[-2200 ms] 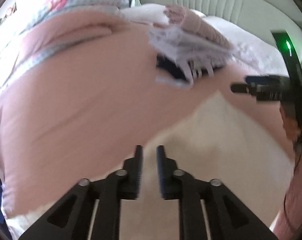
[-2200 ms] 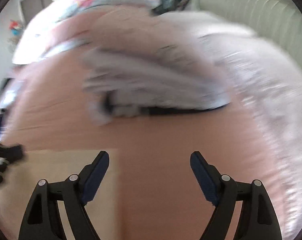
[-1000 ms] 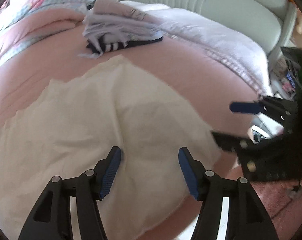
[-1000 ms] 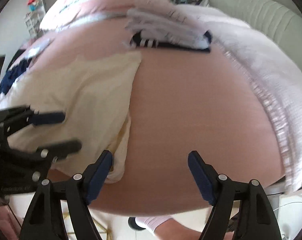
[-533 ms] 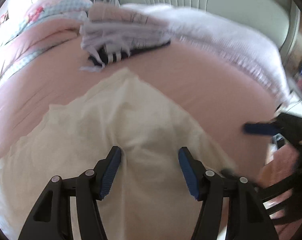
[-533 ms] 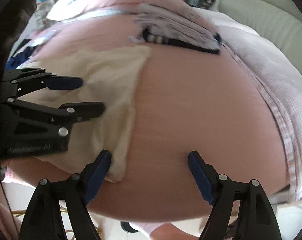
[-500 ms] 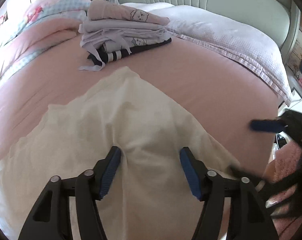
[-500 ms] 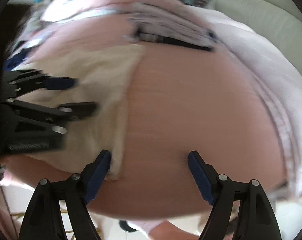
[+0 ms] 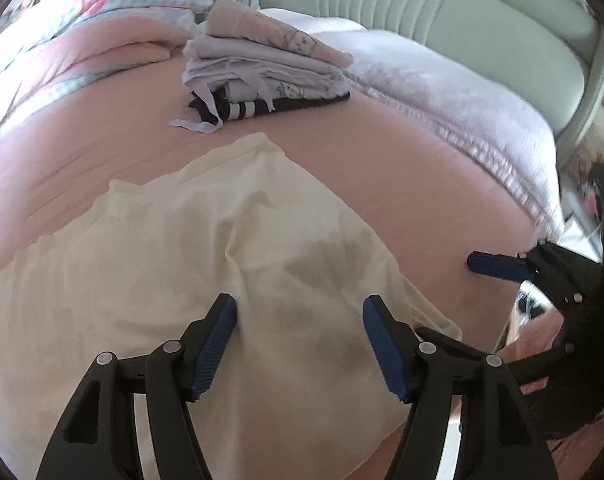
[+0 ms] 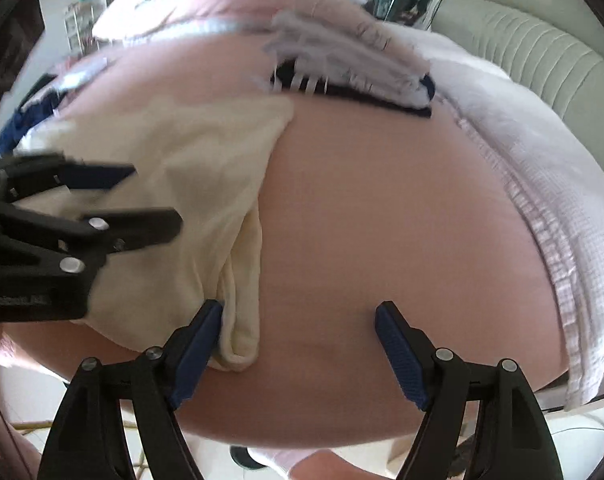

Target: Fold clothes

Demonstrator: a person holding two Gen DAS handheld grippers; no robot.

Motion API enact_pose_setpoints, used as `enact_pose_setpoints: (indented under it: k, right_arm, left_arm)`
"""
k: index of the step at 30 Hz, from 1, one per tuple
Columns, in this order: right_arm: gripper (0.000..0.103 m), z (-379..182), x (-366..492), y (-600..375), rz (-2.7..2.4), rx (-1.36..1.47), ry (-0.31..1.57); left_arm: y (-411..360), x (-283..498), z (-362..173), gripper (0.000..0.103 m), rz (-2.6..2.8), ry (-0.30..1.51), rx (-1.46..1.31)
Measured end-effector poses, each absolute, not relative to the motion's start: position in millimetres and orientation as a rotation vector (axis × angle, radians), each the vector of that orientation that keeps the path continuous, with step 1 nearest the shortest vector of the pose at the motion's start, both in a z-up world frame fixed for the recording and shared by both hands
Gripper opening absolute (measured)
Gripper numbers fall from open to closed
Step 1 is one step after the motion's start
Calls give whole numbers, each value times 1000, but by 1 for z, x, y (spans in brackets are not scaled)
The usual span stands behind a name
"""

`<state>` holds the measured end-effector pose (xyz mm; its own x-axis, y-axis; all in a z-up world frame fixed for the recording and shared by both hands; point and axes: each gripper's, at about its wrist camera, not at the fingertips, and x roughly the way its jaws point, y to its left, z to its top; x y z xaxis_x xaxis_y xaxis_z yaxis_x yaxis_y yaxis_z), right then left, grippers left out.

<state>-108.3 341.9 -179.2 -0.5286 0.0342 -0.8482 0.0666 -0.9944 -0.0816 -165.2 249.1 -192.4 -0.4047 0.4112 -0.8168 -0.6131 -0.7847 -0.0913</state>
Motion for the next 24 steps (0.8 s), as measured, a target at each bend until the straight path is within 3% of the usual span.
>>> enact_pose_setpoints:
  k: [7, 14, 19, 24]
  right_arm:
    - [84, -169, -95, 373, -2826, 1510, -10]
    - [77, -156, -80, 405, -2934, 1492, -204]
    - [77, -157, -89, 370, -2822, 1416, -41]
    - [77, -173, -95, 387, -2780, 1565, -103]
  left_arm:
    - [262, -168, -193, 64, 2194, 412, -1161]
    - [266, -146, -191, 64, 2055, 345, -1089]
    - [283, -159, -204, 66, 2054, 417, -1071]
    - [277, -172, -199, 67, 2023, 322, -1086]
